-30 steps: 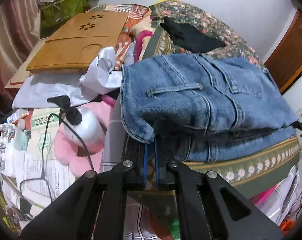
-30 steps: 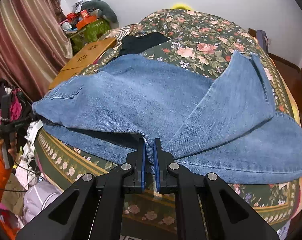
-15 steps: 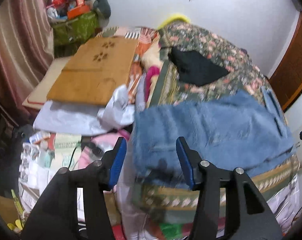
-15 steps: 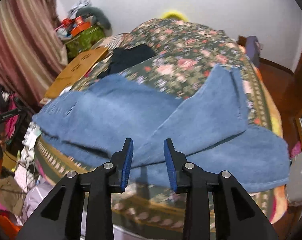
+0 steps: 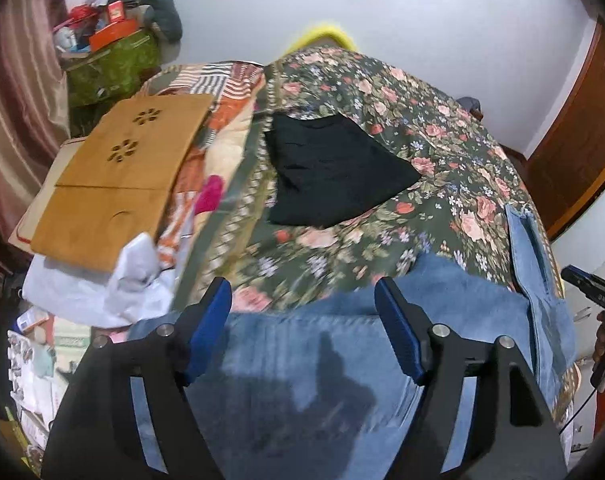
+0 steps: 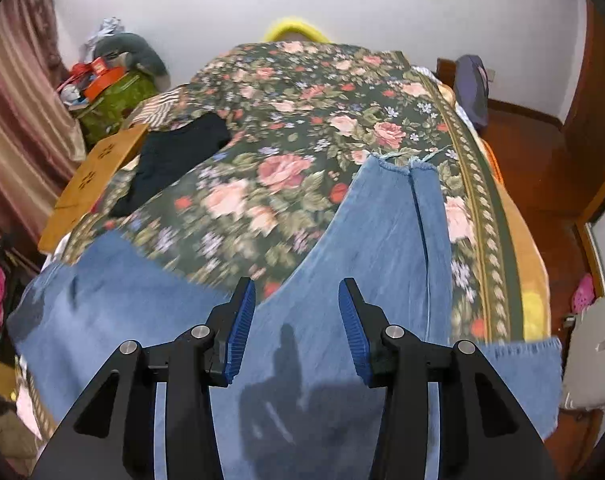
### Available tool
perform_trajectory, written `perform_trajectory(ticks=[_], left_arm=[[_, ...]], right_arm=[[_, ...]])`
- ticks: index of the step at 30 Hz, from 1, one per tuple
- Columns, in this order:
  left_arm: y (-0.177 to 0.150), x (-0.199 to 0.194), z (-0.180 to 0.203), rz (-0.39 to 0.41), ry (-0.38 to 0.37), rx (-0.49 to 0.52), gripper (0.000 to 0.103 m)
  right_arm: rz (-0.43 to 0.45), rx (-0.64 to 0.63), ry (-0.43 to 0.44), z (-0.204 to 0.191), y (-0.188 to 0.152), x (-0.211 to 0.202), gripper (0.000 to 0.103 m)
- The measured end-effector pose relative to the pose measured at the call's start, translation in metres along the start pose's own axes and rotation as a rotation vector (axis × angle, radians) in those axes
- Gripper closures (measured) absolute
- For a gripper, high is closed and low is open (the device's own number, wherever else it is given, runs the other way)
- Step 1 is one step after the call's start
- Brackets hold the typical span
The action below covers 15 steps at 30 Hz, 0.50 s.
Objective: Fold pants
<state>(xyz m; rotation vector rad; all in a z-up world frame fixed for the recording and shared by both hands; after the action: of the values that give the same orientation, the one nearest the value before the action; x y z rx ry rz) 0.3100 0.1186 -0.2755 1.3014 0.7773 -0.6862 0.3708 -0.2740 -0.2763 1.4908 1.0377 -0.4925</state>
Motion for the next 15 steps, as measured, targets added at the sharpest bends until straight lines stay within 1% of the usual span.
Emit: perform_trajectory(ticks=[3,9,14,15], left_arm=[[0.006,0.024,0.021,-0.039,-0.001,0.026,0.029],[-0.001,0.06,0.05,-0.104,0.011,0.087,0.029],[-0.012,0.073,0.063,-0.139,0.03,0.141,0.029],[-0.015,0.075,0.065,-0.144,0.033,0.15,0.029]], right_arm=[[-0.032,0.021,-0.002,0.012,0.016,0.029,0.063],[-0.097,0.056,-0.006,0.029,0.04,0.089,0.063],[-0.151,0.094,-0.014,0.039,0.043,0.128,0.063],[-0.14,0.091,-0.012,0.04,0.041,0.13,0.063]])
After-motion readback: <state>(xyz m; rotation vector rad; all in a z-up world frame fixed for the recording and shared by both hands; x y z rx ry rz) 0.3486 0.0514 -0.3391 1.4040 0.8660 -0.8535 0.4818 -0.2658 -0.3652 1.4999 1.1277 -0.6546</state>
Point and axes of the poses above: each gripper's, at about its wrist camera, not at the fingertips, and x roughly the way its jaws point, z to its right, y to its top, the point moved 5 cm from there along x, roughly the way its jaws point, and after that the axes turned 2 degrees about x, right-handed, at the moved point
